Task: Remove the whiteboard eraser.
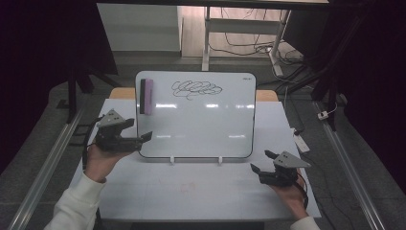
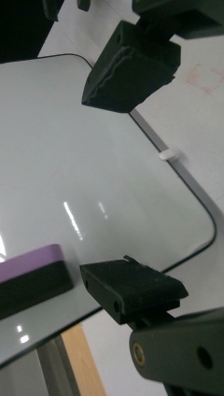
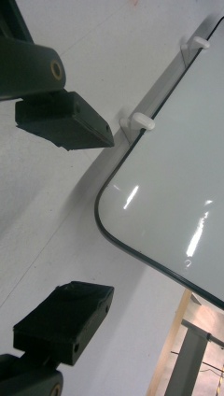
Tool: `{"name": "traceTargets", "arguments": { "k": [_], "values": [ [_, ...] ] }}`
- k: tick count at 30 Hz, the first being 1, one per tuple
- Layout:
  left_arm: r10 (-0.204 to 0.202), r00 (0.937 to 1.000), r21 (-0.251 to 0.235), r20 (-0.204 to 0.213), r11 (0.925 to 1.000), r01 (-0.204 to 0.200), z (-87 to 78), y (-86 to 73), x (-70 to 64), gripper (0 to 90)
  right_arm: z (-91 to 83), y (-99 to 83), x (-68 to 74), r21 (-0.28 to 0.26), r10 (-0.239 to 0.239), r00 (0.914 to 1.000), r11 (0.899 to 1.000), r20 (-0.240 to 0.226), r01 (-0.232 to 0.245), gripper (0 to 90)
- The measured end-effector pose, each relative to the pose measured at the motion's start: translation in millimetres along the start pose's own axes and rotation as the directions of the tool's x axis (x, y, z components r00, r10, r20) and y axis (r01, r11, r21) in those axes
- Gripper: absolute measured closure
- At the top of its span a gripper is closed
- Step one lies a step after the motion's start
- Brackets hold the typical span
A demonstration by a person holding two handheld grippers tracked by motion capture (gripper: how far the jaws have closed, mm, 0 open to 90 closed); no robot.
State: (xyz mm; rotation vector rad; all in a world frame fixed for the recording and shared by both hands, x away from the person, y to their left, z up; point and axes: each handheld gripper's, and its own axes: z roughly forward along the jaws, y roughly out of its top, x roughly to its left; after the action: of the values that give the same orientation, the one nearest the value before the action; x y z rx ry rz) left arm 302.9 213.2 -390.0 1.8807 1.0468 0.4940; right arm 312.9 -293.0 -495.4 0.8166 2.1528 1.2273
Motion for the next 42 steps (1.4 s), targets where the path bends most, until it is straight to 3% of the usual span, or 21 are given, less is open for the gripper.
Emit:
{"name": "traceTargets", "arguments": {
  "k": [10,15,26,35,42],
  "values": [
    [0.010,0.9998,-0.027,-0.019,0.9996,-0.011,12.9,23.8,2.5,19.2,1.7,-1.2,0.6,0.012,0.001,1.0000,1.000,-0.003,-0.001,23.2],
    [0.014,0.9975,-0.030,-0.069,0.9994,-0.016,18.9,35.1,8.7,19.5,3.2,-2.4,1.3,0.021,-0.008,1.0000,1.000,-0.002,0.008,23.2],
    [-0.025,0.9900,-0.049,-0.139,0.9986,0.018,28.9,57.1,30.1,22.8,4.2,-2.9,2.1,0.026,-0.006,1.0000,1.000,-0.003,0.006,23.2],
    [-0.042,0.9806,-0.027,-0.192,0.9989,0.037,47.1,71.0,47.7,29.0,4.8,-3.8,1.7,0.032,-0.006,1.0000,0.999,-0.002,0.006,23.2],
    [-0.052,0.9819,-0.036,-0.182,0.9983,0.046,52.2,76.3,52.3,37.5,5.7,-4.9,1.8,0.038,-0.009,1.0000,0.999,-0.002,0.009,23.2]
  ]
}}
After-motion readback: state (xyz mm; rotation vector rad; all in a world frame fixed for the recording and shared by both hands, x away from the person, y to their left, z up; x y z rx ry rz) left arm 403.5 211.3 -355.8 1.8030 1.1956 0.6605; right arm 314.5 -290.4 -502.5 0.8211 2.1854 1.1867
